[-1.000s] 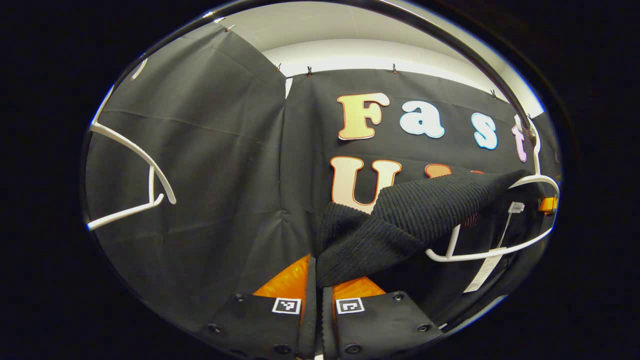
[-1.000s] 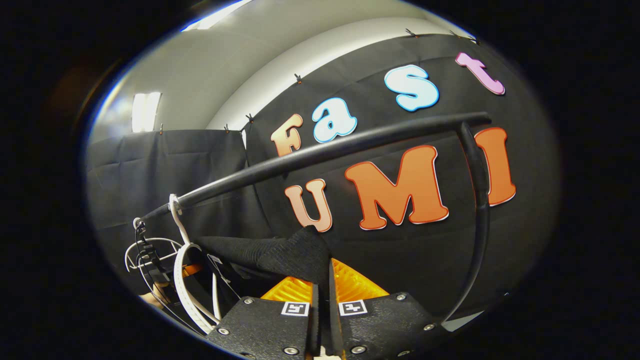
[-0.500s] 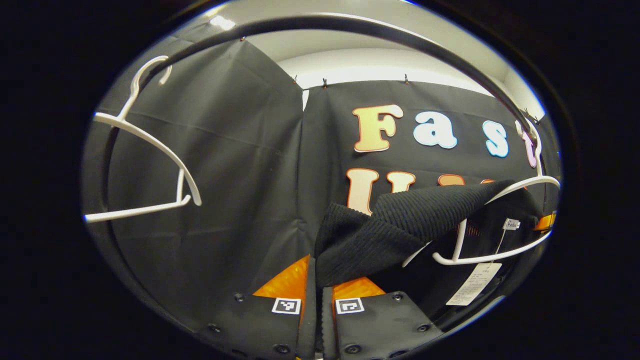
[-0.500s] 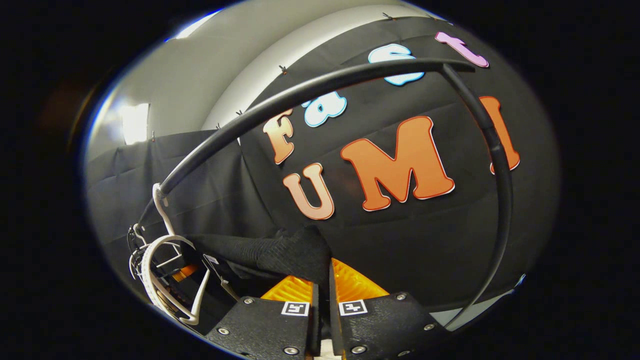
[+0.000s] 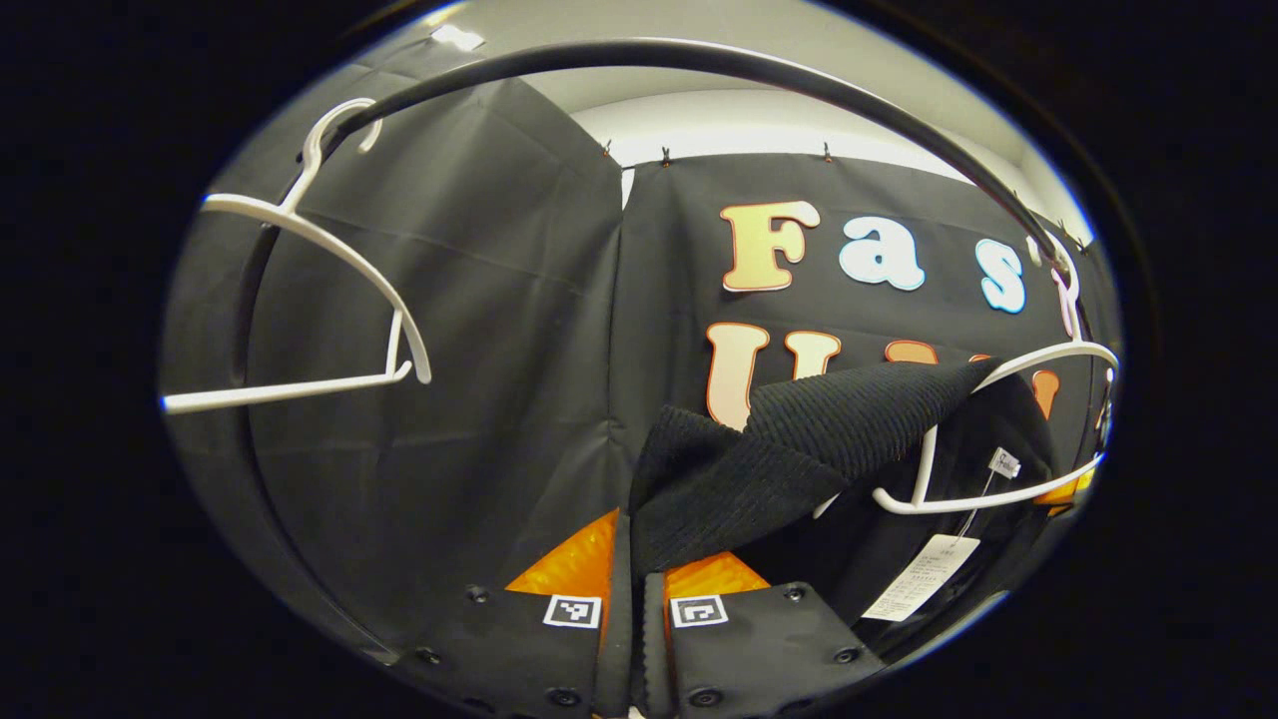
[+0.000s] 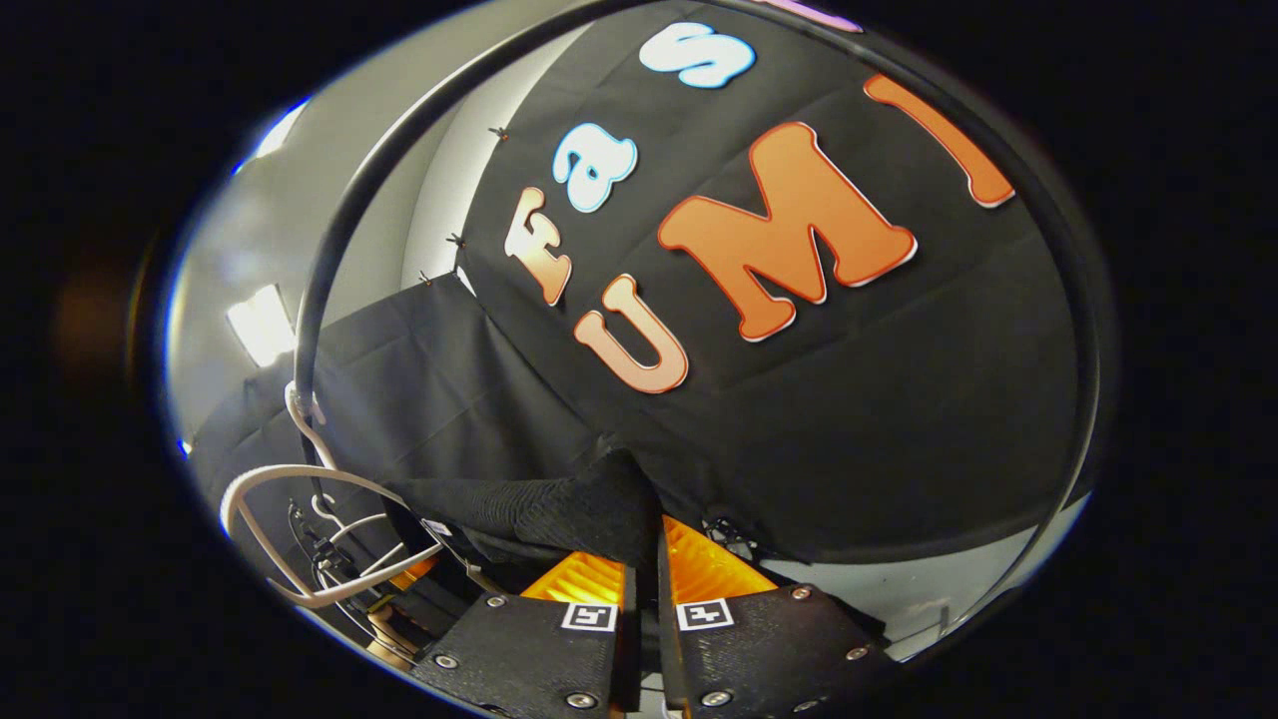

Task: Grasp the clothes on the hanger with both hands and then place them into the laundry hamper below.

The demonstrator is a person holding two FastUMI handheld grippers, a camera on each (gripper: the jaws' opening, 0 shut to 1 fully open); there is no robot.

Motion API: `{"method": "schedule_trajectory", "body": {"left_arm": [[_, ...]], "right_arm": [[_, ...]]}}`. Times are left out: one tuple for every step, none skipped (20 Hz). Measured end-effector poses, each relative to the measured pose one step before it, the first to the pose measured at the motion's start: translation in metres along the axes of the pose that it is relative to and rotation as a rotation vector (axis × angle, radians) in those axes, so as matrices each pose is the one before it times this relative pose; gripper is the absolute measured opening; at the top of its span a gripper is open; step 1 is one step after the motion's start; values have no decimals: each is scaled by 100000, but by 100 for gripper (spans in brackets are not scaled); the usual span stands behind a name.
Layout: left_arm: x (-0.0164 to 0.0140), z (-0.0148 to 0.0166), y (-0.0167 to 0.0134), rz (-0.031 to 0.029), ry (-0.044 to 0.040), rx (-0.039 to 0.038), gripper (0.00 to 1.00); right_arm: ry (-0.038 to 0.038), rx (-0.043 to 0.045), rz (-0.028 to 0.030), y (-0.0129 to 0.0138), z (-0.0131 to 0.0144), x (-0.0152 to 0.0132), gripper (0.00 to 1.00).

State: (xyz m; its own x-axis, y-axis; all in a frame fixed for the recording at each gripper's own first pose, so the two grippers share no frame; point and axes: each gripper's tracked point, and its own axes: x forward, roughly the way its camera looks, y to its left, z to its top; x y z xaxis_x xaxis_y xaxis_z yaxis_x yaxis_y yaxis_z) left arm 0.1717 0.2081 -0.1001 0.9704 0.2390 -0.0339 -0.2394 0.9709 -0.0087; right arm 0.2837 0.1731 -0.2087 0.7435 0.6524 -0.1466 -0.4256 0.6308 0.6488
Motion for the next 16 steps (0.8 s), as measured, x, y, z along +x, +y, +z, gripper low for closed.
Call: {"method": "schedule_trajectory", "body": {"left_arm": [[173, -255, -22, 297, 680, 290, 12], [-72, -225, 63, 310, 437, 1087, 12], [10, -141, 47, 268, 490, 907, 12], [-7, 71, 93, 118, 556, -72, 12], [28, 90, 81, 113, 556, -998, 12], [-56, 107, -58, 429, 1055, -987, 12], [16, 247, 51, 638, 104, -711, 12], [104, -65, -20, 497, -171, 192, 12], [-3, 98, 222, 875, -445, 593, 12], [-203, 166, -33, 745, -1175, 85, 12], [-47, 512, 49, 696, -1737, -20, 12], [-109, 191, 184, 1127, -1842, 166, 12], [20, 415, 253, 1226, -1599, 477, 12], [395, 239, 619, 1115, -562, 805, 12], [-32, -136, 395, 562, 574, 1313, 12], [-450, -340, 381, -132, 1144, 1177, 11]], "right_arm": [[1728, 2644, 70, -520, -976, 567, 7], [1487, 1656, -306, -473, -1280, 662, 7], [2207, 865, -896, -470, -1346, 675, 7], [2138, 323, -744, -190, -1368, 552, 8], [1787, 523, -321, -171, -1349, 544, 7], [1400, 1049, -76, 343, -682, 532, 8], [854, 1633, 125, 97, -792, 518, 7], [588, 1696, 244, 175, -694, 519, 7], [259, 1766, -106, 83, -660, 552, 7], [75, 1288, -346, -139, -942, 426, 7], [-240, 1128, -42, 34, -738, 536, 7], [-328, 1319, 221, 404, -584, 406, 7], [-215, 1351, 186, 276, -357, 610, 7], [-97, 895, -176, 342, -574, 825, 7], [336, -330, -642, 95, -657, 815, 7], [1090, -1127, -736, 167, -922, 538, 7]]}}
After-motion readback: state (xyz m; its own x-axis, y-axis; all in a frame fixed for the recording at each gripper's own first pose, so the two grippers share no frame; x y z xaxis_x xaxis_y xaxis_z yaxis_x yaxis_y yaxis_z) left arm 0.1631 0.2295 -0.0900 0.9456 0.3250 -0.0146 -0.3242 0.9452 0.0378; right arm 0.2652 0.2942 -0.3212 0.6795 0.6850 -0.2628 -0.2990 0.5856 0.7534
